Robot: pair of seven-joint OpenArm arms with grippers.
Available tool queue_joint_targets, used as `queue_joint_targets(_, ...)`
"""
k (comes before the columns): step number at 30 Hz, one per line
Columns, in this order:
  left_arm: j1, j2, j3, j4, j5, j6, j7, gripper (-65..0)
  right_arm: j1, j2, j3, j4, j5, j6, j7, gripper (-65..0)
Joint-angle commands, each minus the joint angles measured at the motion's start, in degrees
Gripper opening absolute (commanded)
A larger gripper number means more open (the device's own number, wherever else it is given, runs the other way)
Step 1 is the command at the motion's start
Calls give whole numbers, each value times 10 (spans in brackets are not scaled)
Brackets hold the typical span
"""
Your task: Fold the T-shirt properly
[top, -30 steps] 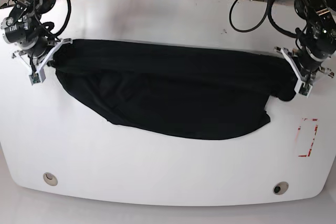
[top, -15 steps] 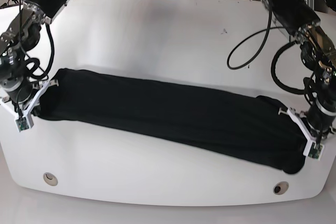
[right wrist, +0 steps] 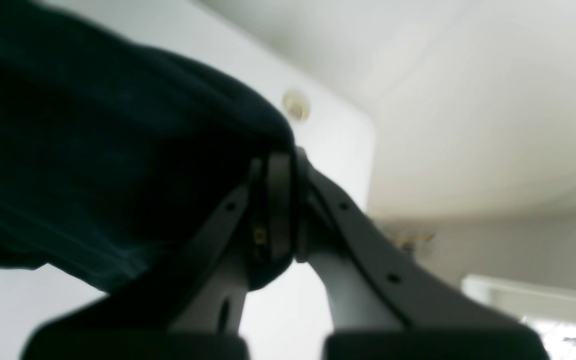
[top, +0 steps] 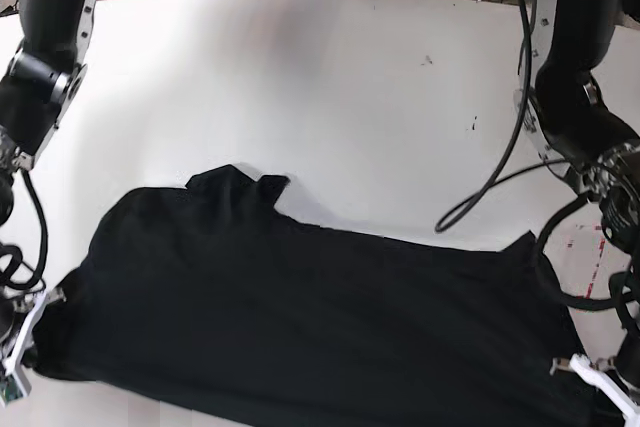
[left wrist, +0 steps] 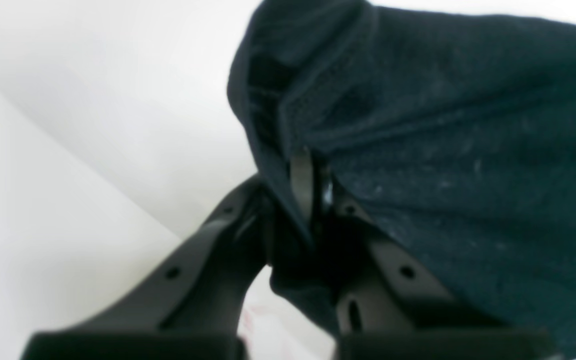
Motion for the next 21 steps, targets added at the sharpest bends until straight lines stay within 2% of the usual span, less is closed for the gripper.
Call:
queue_joint_targets(1,-69,-7,12,-9,-3,4,-18,-650,82,35,-34,-19,-8,0,9,-650)
queue_joint_targets(7,-173,-6,18,-40,26,1,-18,-650,249,63,-134,-61,-2,0,9,-650)
queue_joint_targets(11,-223,-4,34,-70,26,1,-18,-650,347,67,-194,-82,-2,0,9,-650)
queue_joint_targets(18,-214,-1,36,-69,25,0,-18,-650,374,85,-205,-47,-1,0,4,-650)
queue_joint_targets(21,-170,-1,36,-64,24,0,-20,-650,336,90,-194,-18,8,0,-10,-650)
